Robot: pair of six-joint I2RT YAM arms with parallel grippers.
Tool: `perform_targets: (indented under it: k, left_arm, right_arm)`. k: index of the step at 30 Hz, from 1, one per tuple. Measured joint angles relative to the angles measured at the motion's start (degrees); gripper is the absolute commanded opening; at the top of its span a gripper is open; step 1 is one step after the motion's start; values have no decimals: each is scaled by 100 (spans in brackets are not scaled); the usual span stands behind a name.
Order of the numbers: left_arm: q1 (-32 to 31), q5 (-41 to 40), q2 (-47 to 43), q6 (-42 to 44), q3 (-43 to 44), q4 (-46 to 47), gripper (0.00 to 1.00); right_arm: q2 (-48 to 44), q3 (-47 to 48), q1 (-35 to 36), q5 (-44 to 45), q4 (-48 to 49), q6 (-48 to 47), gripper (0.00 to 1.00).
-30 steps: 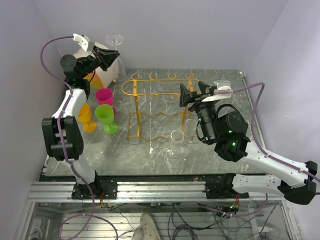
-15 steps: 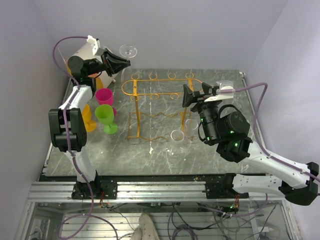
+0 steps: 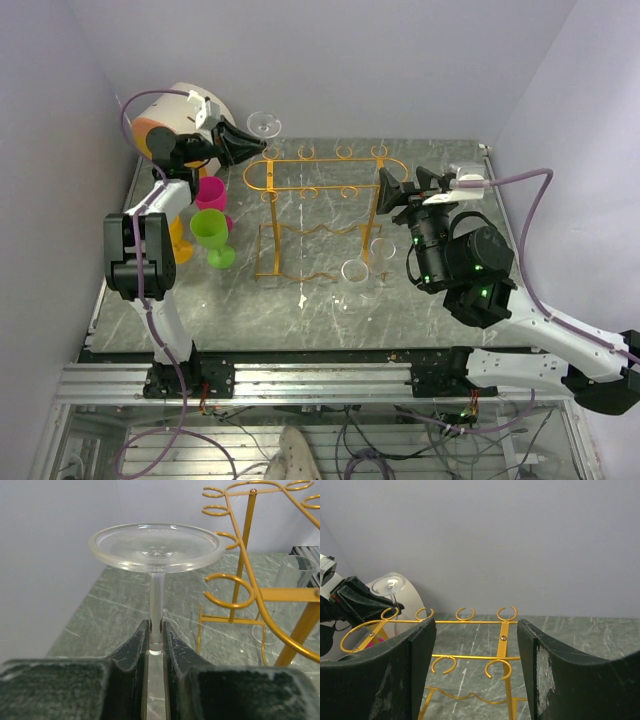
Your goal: Place the wine glass upside down on the wine glass rack
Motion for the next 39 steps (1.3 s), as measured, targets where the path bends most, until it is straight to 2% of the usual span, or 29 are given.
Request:
perform_targets:
  k: [12, 39]
  left_arm:
    - [-114, 160, -2, -24, -426, 407, 7]
    - [-249, 313, -527, -61, -1097, 654, 7]
  right_arm:
    - [236, 0, 0, 24, -57, -44, 66]
    - [428, 11, 0, 48, -92, -157, 66]
